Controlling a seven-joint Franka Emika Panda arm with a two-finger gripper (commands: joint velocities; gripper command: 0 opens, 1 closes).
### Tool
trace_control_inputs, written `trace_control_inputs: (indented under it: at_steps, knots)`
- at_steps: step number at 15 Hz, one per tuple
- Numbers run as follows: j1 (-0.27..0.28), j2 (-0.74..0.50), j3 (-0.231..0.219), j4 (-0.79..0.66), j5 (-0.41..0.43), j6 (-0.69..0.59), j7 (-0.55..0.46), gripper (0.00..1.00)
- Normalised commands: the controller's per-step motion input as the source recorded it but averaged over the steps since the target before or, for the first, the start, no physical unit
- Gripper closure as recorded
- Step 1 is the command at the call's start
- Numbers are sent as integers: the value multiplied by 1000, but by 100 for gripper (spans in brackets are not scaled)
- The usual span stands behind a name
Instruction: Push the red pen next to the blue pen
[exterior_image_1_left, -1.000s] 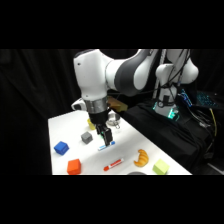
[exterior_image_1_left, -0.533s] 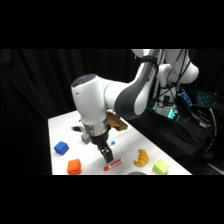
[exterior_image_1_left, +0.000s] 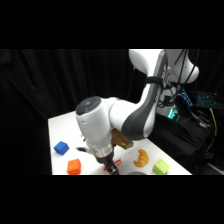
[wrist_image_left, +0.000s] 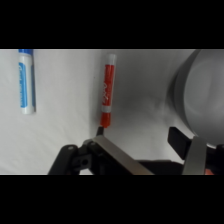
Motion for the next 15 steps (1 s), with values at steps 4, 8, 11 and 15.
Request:
trace_control_inputs:
  at_steps: [4, 8, 11, 15]
  knots:
    - [46, 198, 22, 160, -36, 126, 122, 0]
    - [32, 178, 40, 141, -8, 124, 100, 0]
    - [8, 126, 52, 103, 23, 119, 79, 0]
    - [-29, 0, 28, -57, 34, 176, 58, 0]
